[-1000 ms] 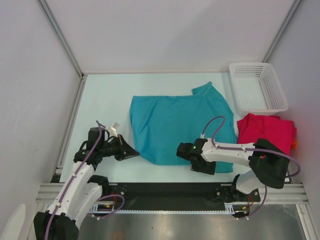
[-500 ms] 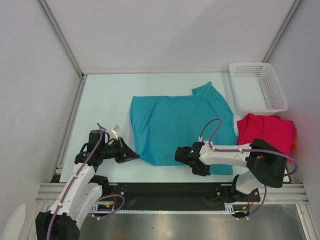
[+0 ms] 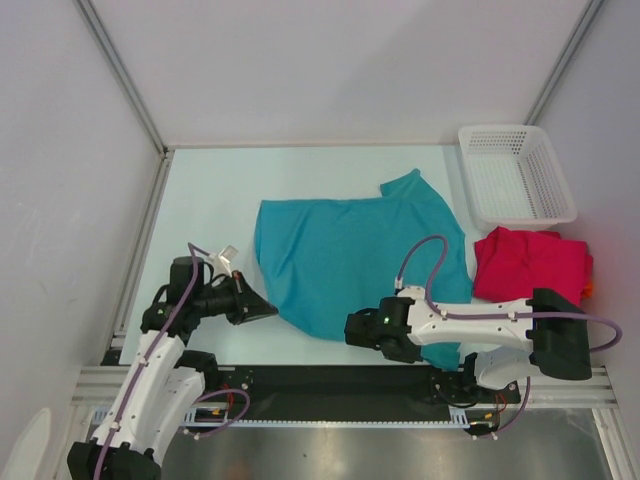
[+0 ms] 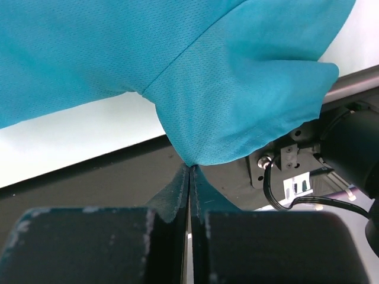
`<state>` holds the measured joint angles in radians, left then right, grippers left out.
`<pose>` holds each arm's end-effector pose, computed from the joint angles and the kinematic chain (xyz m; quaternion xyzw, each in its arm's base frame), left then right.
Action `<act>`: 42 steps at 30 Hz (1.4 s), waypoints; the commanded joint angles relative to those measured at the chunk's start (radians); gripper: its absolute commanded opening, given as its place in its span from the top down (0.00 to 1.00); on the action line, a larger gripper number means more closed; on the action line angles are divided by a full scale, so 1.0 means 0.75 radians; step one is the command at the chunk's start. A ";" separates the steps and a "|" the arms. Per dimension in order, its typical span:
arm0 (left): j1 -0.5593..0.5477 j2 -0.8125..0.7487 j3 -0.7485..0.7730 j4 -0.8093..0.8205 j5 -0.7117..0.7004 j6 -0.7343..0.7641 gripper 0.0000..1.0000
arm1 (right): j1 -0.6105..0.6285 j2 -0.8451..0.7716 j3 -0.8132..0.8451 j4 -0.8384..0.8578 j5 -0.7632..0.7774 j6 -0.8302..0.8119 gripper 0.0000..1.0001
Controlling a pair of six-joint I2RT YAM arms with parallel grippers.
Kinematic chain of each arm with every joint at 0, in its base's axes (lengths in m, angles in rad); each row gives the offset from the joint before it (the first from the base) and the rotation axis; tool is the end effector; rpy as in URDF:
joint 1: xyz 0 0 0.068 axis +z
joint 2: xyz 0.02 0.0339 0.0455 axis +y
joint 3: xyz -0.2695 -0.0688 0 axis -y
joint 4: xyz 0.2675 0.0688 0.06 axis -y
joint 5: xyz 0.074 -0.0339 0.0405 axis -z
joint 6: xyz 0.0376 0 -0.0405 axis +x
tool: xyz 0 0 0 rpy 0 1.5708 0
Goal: Fold and stack the t-shirts
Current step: Grap the side of the flattened tshirt closest away from the robot with both arms, then fold the flattened tshirt in 1/3 of the way
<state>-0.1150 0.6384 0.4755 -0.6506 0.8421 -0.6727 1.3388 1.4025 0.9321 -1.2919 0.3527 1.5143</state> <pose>0.1411 -0.0445 0.2180 -0.0882 0.8568 -0.4802 0.1658 0.0632 0.2108 0.2041 0.0692 0.9777 -0.1182 0.1593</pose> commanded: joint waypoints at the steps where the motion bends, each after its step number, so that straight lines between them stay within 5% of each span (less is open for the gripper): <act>1: 0.010 -0.019 0.072 -0.028 0.039 0.007 1.00 | 0.021 -0.025 0.033 -0.114 0.062 0.088 1.00; 6: 0.016 0.087 0.137 0.027 0.019 0.011 1.00 | -0.095 -0.013 0.125 -0.123 0.178 -0.053 1.00; 13: 0.100 0.502 0.415 0.141 -0.002 0.085 1.00 | -0.606 0.032 0.250 0.102 0.260 -0.607 1.00; 18: 0.137 0.740 0.550 0.201 0.002 0.089 1.00 | -0.917 0.181 0.340 0.335 0.137 -1.057 1.00; 23: 0.190 0.952 0.630 0.240 -0.037 0.101 1.00 | -1.142 0.427 0.467 0.472 0.023 -1.284 1.00; 32: 0.249 1.182 0.655 0.289 -0.067 0.122 1.00 | -1.251 0.666 0.661 0.503 -0.024 -1.407 1.00; 42: 0.286 1.161 0.652 0.264 -0.047 0.144 1.00 | -1.270 0.570 0.647 0.485 0.027 -1.395 0.94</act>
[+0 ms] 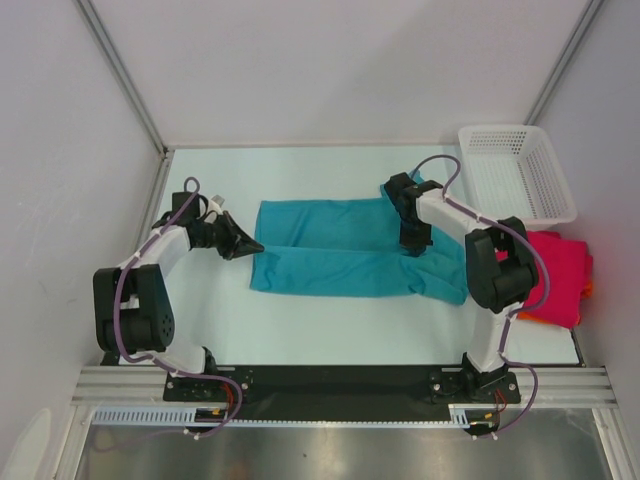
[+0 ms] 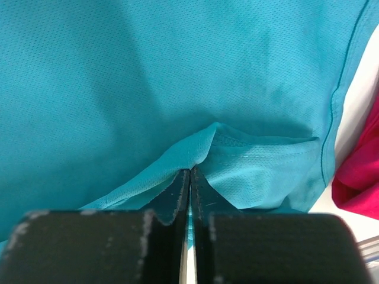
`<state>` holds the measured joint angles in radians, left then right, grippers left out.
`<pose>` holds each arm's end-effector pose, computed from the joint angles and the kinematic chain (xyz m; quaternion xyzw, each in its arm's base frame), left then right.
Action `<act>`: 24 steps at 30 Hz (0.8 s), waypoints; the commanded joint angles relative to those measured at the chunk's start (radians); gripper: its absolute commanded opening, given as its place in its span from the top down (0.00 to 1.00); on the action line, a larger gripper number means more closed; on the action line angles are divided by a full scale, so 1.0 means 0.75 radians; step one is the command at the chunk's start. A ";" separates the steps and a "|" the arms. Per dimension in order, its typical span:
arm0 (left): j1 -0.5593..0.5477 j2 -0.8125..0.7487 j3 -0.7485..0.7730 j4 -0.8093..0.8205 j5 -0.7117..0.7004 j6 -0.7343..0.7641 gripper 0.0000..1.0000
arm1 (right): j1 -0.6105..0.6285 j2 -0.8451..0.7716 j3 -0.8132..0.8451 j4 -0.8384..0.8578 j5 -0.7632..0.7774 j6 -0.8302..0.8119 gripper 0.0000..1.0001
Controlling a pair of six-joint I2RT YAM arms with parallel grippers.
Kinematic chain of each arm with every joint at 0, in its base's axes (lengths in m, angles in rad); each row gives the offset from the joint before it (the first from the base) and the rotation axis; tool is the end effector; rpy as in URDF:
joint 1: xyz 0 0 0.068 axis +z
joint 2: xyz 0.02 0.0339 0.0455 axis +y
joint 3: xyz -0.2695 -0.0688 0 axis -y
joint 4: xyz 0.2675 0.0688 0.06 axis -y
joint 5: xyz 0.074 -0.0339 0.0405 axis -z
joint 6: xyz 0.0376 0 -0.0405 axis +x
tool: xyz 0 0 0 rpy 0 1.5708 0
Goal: Fold and stack the t-shirts
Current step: Fold the flattened tshirt in 1/3 of the way
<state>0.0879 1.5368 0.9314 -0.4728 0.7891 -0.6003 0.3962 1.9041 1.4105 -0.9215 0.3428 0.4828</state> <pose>0.3136 0.0008 0.1914 -0.2138 0.8744 -0.4177 0.1233 0.3639 0.1385 0.1862 0.0558 0.9809 -0.1213 0.1417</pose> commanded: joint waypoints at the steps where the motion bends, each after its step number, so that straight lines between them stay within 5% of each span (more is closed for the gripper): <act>1: 0.016 -0.024 0.045 0.029 0.030 0.052 0.99 | -0.013 -0.109 0.005 -0.015 0.038 -0.018 0.88; 4: 0.016 -0.040 0.028 0.021 0.050 0.064 0.80 | -0.009 -0.168 -0.009 -0.025 0.036 -0.006 0.79; 5: 0.018 -0.051 0.022 0.019 0.046 0.066 0.62 | -0.011 -0.187 -0.021 -0.027 0.034 -0.001 0.72; 8: 0.016 -0.094 -0.017 0.011 0.026 0.064 0.39 | -0.011 -0.279 -0.044 -0.037 0.040 0.017 0.53; 15: 0.016 -0.098 -0.109 -0.004 -0.062 0.113 0.34 | -0.001 -0.467 -0.121 -0.082 0.026 0.050 0.49; 24: 0.014 -0.094 -0.043 -0.169 -0.674 0.264 0.39 | 0.116 -0.663 -0.318 -0.076 -0.034 0.144 0.48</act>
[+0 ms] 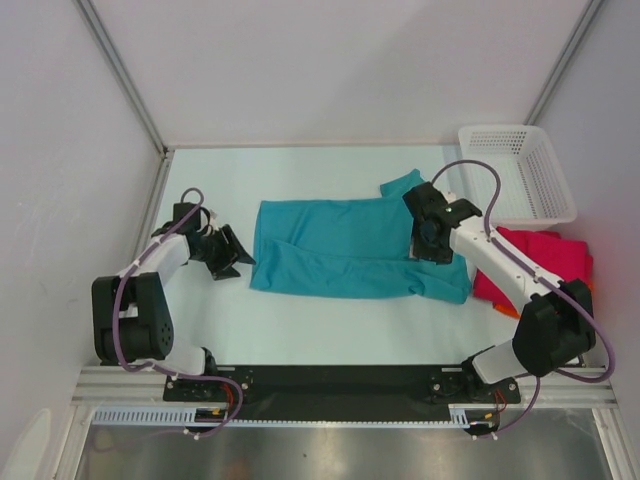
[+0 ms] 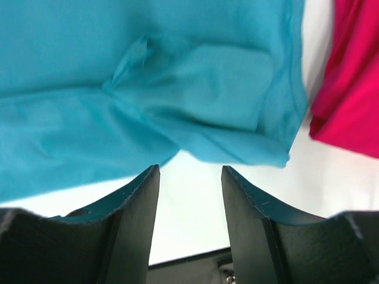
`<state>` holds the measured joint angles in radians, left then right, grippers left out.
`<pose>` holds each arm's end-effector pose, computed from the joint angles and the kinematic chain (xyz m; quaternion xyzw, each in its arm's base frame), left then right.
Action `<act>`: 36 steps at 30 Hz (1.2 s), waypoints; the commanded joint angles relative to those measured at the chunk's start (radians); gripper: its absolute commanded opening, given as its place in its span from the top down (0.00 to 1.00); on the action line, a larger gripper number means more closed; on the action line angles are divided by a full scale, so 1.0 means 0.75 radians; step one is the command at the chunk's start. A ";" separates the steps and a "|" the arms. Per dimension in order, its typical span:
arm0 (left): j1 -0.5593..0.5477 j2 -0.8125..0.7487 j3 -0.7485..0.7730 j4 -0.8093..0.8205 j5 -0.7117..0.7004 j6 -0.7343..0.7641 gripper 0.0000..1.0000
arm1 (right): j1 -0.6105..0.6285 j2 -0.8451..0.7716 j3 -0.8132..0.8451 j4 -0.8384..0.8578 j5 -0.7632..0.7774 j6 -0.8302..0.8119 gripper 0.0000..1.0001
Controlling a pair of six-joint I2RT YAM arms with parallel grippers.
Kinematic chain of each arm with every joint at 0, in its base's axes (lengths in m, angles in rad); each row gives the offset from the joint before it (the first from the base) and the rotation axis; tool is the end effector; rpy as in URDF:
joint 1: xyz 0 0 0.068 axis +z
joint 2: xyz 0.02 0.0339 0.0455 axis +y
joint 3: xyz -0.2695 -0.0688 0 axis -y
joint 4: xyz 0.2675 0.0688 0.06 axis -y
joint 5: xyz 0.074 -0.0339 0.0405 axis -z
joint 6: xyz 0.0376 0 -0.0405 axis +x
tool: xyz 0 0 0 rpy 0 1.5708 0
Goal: Fold and stack the t-shirts
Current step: Fold the flattened tshirt in 1/3 of the way
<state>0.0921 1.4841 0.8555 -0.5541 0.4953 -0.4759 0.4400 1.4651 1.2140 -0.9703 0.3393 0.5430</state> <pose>0.2893 0.0088 0.1741 -0.2212 0.9264 -0.2718 0.1376 0.2795 0.1178 0.2703 0.0793 0.9678 -0.0657 0.2295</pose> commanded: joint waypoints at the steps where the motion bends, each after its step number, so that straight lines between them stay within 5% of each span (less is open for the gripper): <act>1: 0.008 0.007 0.060 -0.049 -0.282 0.101 0.42 | 0.086 -0.084 -0.080 -0.011 -0.031 0.072 0.48; 6: 0.004 0.087 0.054 -0.010 -0.194 0.080 0.52 | 0.147 -0.100 -0.148 -0.013 -0.011 0.114 0.48; 19: -0.162 0.052 0.115 0.007 -0.168 -0.008 0.53 | 0.170 -0.117 -0.244 0.034 -0.031 0.153 0.48; 36: -0.186 0.120 0.023 0.084 -0.137 -0.014 0.60 | 0.164 -0.139 -0.234 -0.005 -0.015 0.155 0.48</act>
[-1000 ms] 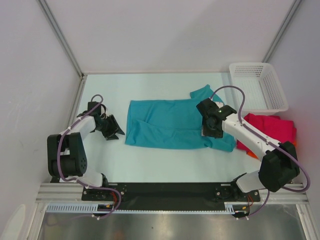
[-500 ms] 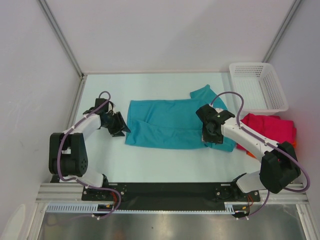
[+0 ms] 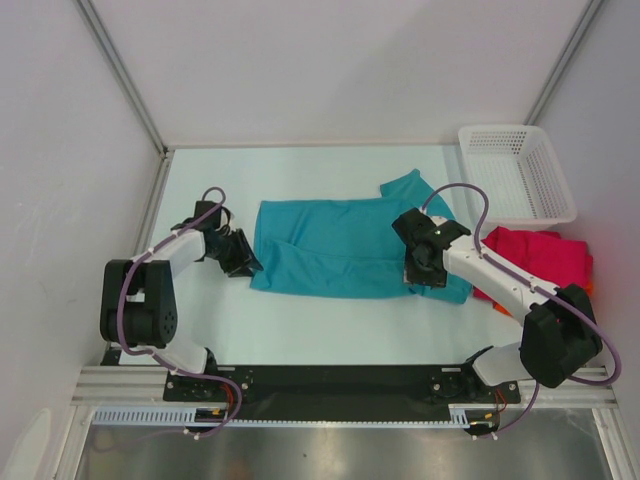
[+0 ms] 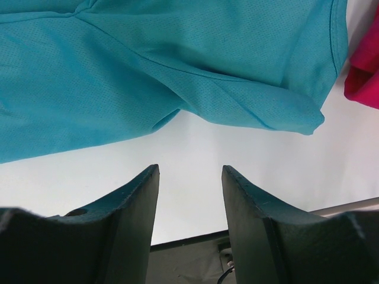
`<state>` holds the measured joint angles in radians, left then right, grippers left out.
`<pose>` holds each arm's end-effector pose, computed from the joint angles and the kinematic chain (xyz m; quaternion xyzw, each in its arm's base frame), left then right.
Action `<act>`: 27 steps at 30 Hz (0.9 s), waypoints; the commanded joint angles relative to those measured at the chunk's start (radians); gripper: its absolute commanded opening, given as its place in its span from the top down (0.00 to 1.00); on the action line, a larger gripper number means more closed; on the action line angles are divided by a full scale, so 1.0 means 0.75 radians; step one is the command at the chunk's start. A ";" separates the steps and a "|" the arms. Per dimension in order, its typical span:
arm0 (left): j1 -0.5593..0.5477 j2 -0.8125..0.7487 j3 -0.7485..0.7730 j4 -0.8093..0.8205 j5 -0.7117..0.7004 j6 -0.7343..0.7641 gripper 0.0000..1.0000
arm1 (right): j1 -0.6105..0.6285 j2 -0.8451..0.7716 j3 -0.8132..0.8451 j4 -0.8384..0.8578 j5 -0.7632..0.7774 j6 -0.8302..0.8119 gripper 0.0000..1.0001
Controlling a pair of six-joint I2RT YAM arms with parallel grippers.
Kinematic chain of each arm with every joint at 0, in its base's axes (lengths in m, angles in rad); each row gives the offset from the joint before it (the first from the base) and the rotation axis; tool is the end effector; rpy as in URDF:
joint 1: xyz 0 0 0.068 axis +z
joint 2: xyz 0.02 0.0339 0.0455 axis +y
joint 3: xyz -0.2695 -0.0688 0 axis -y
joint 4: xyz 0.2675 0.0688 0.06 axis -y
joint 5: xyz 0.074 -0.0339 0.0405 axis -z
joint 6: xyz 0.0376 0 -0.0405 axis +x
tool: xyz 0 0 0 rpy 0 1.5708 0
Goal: Fold and stack the t-shirts
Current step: Fold the flattened tshirt in 1/3 of the way
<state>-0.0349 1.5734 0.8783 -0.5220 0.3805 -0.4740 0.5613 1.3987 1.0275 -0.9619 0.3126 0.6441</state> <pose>0.3016 -0.0245 0.1556 -0.1781 0.9507 -0.2236 0.1203 0.2354 0.1343 0.2312 0.0590 0.9792 -0.0609 0.1841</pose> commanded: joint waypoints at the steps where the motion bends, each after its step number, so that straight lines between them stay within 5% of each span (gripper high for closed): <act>1: -0.019 0.003 -0.009 0.044 0.016 -0.014 0.60 | 0.002 -0.055 0.017 -0.018 0.021 0.023 0.48; 20: -0.039 -0.008 -0.032 0.017 -0.064 -0.016 0.60 | -0.002 -0.110 0.041 -0.071 0.029 0.025 0.48; 21: -0.041 -0.006 -0.036 0.023 -0.051 -0.012 0.77 | 0.000 -0.112 0.041 -0.069 0.029 0.027 0.48; 24: -0.043 -0.014 -0.056 0.033 -0.019 -0.020 1.00 | -0.002 -0.116 0.043 -0.071 0.029 0.027 0.48; 27: -0.043 -0.048 -0.083 0.040 0.008 -0.025 1.00 | -0.004 -0.120 0.041 -0.078 0.031 0.023 0.48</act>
<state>-0.0593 1.5837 0.8391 -0.5034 0.3504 -0.4889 0.5610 1.3373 1.0279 -1.0039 0.3134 0.6544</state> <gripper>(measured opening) 0.008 0.521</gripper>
